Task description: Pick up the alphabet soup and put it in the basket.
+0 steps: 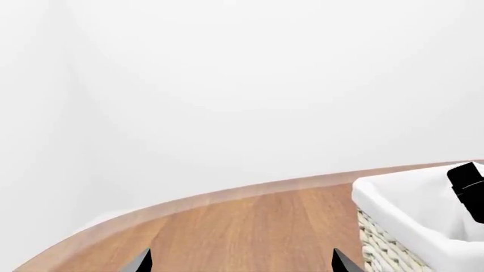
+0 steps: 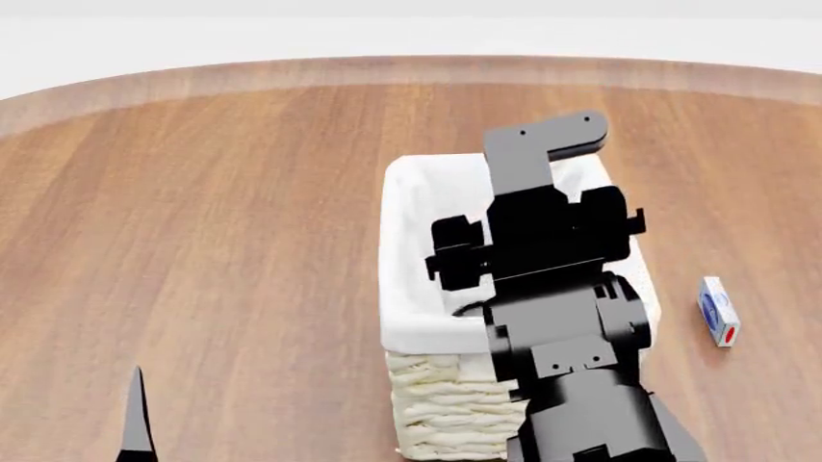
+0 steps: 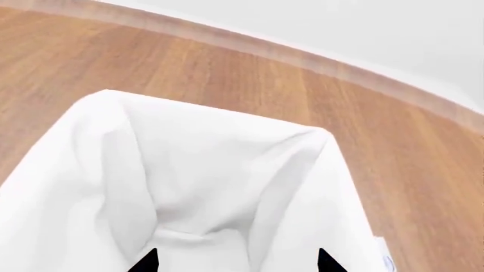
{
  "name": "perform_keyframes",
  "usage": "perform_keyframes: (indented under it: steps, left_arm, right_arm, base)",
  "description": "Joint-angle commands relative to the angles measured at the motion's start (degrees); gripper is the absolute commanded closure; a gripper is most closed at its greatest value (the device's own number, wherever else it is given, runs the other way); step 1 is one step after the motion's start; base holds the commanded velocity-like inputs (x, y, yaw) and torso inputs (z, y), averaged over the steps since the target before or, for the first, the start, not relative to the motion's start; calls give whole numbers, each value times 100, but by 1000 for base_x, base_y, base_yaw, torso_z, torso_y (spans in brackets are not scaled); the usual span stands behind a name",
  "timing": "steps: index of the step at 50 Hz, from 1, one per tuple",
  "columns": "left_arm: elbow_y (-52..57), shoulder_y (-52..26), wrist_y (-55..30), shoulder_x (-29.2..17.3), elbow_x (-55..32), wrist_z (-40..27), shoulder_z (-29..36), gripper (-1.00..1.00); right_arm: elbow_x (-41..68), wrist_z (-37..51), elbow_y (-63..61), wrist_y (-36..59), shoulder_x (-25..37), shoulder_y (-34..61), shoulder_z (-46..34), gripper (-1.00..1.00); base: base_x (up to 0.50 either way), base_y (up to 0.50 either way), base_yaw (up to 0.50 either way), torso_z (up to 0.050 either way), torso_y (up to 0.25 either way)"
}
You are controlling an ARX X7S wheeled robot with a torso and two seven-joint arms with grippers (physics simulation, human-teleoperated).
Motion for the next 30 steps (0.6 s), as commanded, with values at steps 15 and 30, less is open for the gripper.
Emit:
perform_keyframes:
  steps: [15,30]
  left_arm:
    - [-1,-19,-16,-15,-23,-41,36,-100]
    - [1,-30,-25,-37,-31,-62,49,-100]
  right_arm:
    - [-270,143,-1,-2187,3,117,1470,-100]
    - [-137,78,-4,-2943,7,254,1552,-100]
  base:
    - [0,0,0,0,0]
    - [0,0,0,0,0]
